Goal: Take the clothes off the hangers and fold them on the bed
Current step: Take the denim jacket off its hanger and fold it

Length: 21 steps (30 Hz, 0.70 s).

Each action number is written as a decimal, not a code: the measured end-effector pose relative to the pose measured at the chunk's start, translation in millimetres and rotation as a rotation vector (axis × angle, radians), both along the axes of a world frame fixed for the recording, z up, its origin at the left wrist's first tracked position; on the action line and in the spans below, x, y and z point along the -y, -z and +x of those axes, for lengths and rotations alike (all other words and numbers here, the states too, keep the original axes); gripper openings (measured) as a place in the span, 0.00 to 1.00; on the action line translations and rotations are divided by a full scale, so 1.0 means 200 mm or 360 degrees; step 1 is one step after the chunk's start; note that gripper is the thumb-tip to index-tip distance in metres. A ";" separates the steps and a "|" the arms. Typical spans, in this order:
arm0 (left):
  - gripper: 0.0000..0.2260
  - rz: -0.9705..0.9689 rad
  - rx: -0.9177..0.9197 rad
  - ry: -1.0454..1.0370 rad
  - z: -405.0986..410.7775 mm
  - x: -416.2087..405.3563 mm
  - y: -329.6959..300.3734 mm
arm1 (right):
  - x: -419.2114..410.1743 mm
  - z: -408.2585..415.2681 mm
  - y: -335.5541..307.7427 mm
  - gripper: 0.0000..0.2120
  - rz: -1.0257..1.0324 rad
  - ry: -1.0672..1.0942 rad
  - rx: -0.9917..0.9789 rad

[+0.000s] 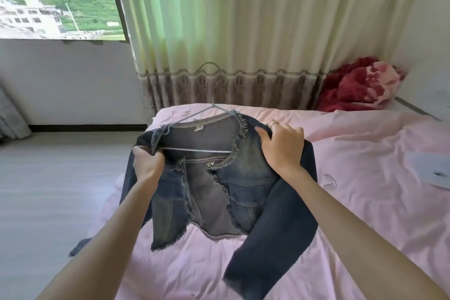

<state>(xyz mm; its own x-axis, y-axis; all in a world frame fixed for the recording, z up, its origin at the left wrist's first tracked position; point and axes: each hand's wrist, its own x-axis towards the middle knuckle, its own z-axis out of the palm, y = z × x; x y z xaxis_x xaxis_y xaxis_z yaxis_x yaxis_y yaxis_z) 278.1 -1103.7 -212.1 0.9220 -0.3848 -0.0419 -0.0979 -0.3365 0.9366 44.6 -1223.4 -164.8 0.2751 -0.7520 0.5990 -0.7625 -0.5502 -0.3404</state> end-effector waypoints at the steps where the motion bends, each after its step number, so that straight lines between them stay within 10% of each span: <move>1: 0.14 0.0029 -0.0018 -0.0043 -0.03 0.01 0.02 | 0.03 -0.02 0.01 0.17 0.0015 -0.0009 -0.0027; 16: 0.10 0.0768 0.0560 0.0174 -0.15 0.03 0.29 | 0.33 -0.27 0.45 0.21 0.0741 -0.0081 -0.0493; 21: 0.21 0.0849 0.0314 0.0301 -0.12 0.04 0.31 | 0.37 -0.28 0.57 0.21 0.0734 -0.0169 -0.0618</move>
<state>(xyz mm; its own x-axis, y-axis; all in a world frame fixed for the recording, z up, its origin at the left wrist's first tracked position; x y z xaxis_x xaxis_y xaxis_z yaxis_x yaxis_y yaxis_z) 253.3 -1111.3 -274.4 0.8497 -0.5157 -0.1093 -0.3568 -0.7153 0.6009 -11.5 -1297.3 -278.3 0.4959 -0.8663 0.0595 -0.8276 -0.4922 -0.2698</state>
